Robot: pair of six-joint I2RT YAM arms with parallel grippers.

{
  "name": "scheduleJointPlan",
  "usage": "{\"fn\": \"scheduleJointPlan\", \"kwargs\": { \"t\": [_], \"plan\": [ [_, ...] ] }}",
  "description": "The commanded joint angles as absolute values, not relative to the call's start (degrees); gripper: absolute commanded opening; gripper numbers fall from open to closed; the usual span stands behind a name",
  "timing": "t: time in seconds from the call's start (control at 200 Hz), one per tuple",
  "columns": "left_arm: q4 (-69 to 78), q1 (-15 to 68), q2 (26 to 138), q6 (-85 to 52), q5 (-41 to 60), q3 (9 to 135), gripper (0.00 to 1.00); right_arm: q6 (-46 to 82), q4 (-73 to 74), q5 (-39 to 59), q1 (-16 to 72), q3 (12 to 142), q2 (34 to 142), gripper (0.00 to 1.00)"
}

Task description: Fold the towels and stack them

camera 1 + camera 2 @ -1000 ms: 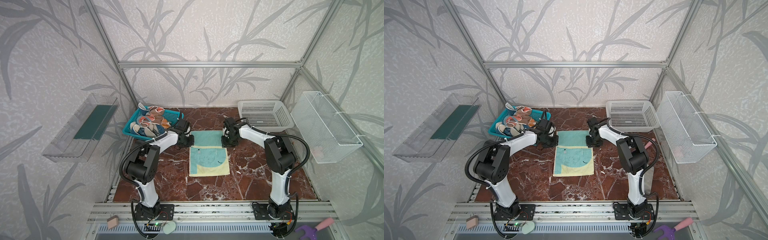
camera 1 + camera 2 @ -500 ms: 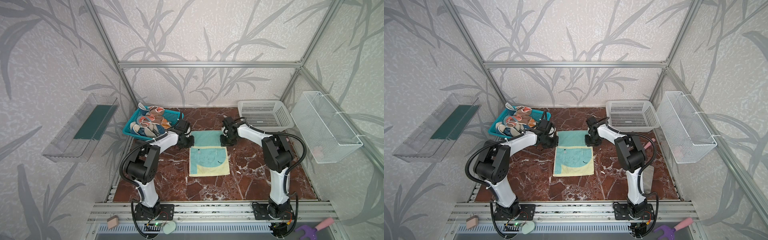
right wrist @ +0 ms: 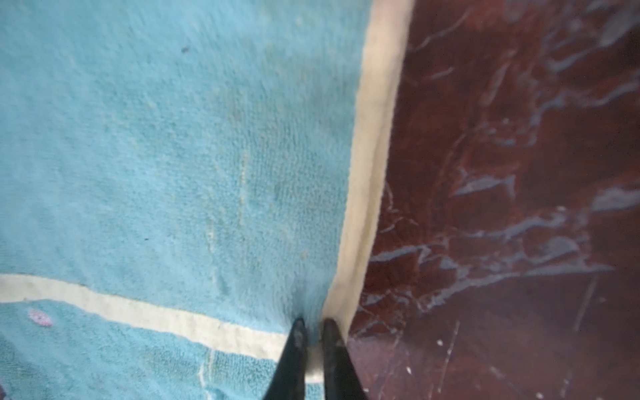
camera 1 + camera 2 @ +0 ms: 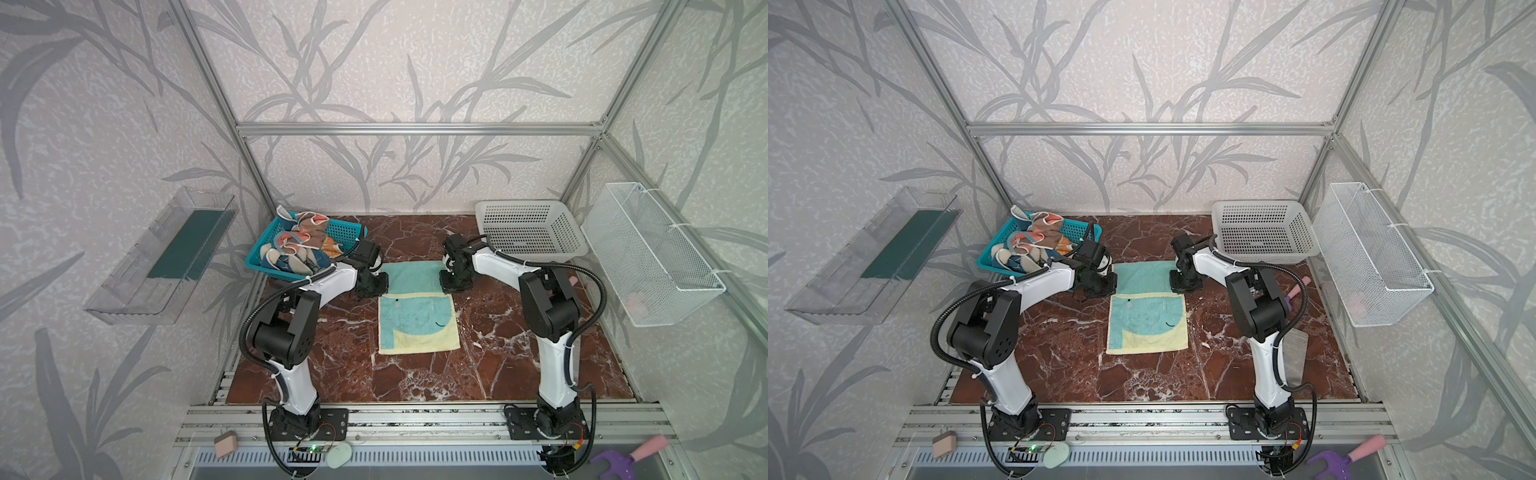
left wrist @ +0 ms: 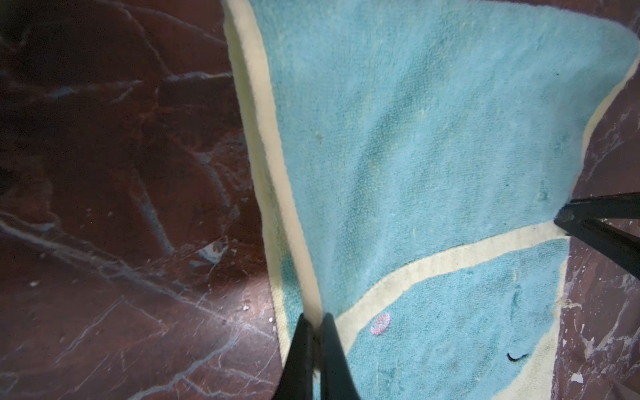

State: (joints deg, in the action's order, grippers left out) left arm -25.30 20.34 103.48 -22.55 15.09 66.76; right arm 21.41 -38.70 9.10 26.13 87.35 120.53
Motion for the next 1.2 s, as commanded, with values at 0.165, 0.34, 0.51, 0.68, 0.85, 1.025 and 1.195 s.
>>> {"fn": "scheduleJointPlan", "kwargs": {
  "t": [0.165, 0.34, 0.51, 0.68, 0.85, 1.025, 1.195],
  "plan": [
    [-28.6, 20.7, 100.4, -21.5, 14.2, 68.2, 0.0, 19.6, -43.5, 7.0, 25.9, 90.9, 118.3, 0.03],
    [-30.6, 20.7, 98.4, -21.5, 14.9, 70.3, 0.0, 17.0, -47.9, 4.6, 25.9, 93.5, 115.9, 0.04],
    [-31.8, 20.8, 95.3, -22.2, 16.2, 71.1, 0.0, 14.3, -52.9, 2.7, 25.9, 96.6, 114.0, 0.05],
    [-30.8, 21.5, 94.5, -23.2, 17.2, 69.4, 0.0, 13.3, -53.6, 3.5, 25.9, 95.1, 112.7, 0.12],
    [-28.3, 23.3, 97.2, -25.0, 18.4, 66.6, 0.0, 14.7, -50.4, 6.3, 25.9, 89.5, 112.2, 0.1],
    [-26.6, 23.7, 98.0, -25.8, 18.7, 64.5, 0.0, 15.2, -48.0, 8.7, 26.0, 85.7, 111.5, 0.02],
    [-27.0, 24.0, 97.5, -26.2, 19.4, 64.8, 0.0, 14.6, -48.3, 8.2, 25.9, 85.7, 109.5, 0.0]
  ]
}}
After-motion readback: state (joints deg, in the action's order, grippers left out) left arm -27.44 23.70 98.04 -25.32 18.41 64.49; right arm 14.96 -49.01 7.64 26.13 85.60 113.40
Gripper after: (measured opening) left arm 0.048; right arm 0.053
